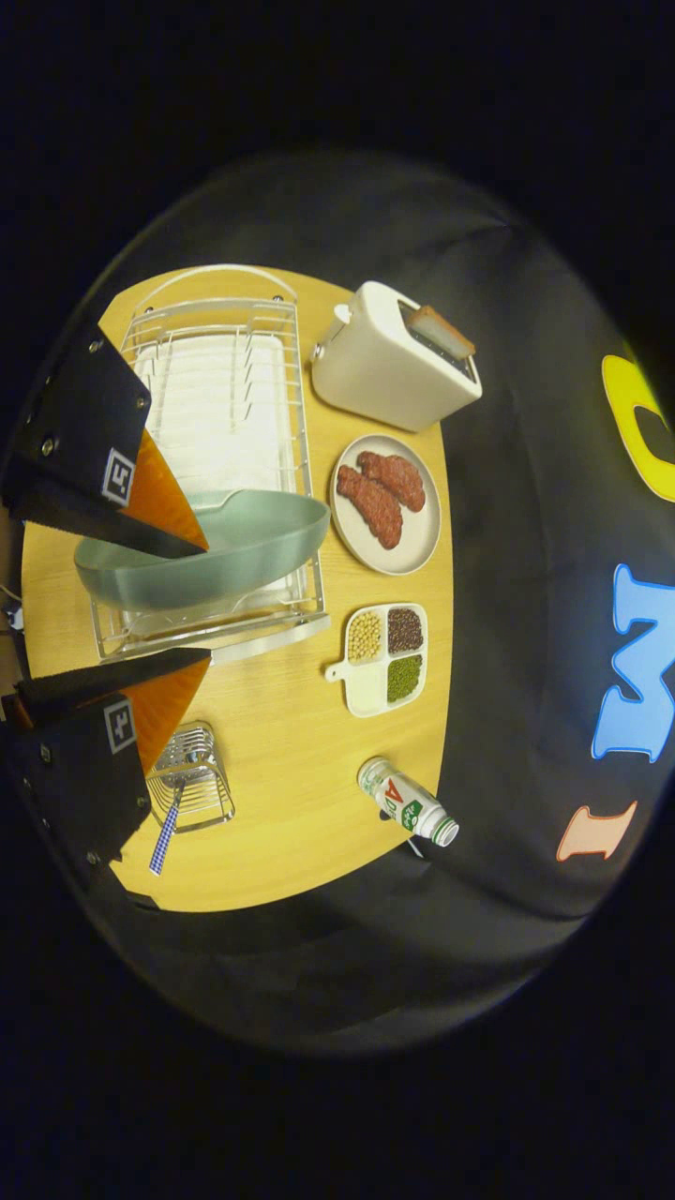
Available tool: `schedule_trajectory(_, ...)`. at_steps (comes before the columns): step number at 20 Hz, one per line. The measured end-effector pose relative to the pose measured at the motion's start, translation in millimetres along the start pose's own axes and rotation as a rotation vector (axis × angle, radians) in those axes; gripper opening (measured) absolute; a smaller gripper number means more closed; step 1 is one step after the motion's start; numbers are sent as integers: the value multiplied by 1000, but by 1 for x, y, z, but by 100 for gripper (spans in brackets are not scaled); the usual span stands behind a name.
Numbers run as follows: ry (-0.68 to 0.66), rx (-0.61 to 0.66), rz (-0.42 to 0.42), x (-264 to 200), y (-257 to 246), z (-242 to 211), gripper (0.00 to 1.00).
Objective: Take the plate from the dish rack, then take the spoon from the basket and place it into the plate.
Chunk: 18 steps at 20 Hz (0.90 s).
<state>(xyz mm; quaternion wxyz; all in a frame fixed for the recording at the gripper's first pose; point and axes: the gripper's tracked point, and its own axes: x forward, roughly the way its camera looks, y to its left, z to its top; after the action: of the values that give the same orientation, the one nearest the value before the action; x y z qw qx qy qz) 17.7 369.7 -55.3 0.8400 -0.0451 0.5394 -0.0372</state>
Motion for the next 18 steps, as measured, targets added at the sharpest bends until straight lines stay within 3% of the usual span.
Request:
schedule_trajectory(2, 9, 1, -39, 5, -2, -1, 34)
schedule_trajectory(7, 34, -44, -75, 1, 7, -1, 15)
schedule_trajectory(18, -31, -221, -280, -36, 10, 34, 15)
